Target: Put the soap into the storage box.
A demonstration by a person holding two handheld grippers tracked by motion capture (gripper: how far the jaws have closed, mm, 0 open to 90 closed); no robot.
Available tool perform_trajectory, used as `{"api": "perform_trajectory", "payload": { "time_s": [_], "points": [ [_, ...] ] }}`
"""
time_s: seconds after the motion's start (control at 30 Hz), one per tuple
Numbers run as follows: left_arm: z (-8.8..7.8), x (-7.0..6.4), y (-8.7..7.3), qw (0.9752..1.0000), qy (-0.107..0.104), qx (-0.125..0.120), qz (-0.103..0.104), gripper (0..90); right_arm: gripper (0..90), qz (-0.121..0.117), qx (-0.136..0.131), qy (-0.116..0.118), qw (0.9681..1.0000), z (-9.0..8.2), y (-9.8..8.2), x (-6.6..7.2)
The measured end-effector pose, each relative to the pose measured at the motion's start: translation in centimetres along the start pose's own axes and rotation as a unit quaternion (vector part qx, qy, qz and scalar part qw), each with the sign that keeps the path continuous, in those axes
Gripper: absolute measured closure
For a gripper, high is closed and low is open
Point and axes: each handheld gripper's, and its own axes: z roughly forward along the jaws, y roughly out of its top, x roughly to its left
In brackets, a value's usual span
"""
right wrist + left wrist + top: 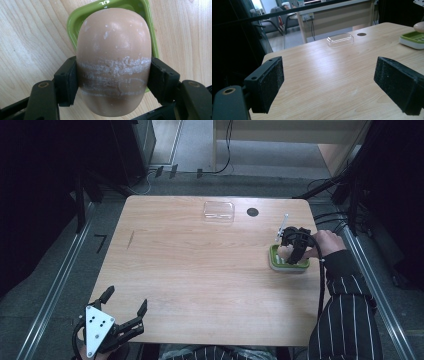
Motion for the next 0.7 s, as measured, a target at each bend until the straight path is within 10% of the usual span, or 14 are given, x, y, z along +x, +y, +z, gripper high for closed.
{"api": "perform_trajectory", "payload": {
  "time_s": [0.7],
  "points": [
    [-0.3, 0.1, -0.1, 1.0000, 0.004, 0.004, -0.003, 9.6, 33.4, -0.017, 0.005, 0.009, 0.9998, 1.7, 0.1, -1.3]
  ]
}}
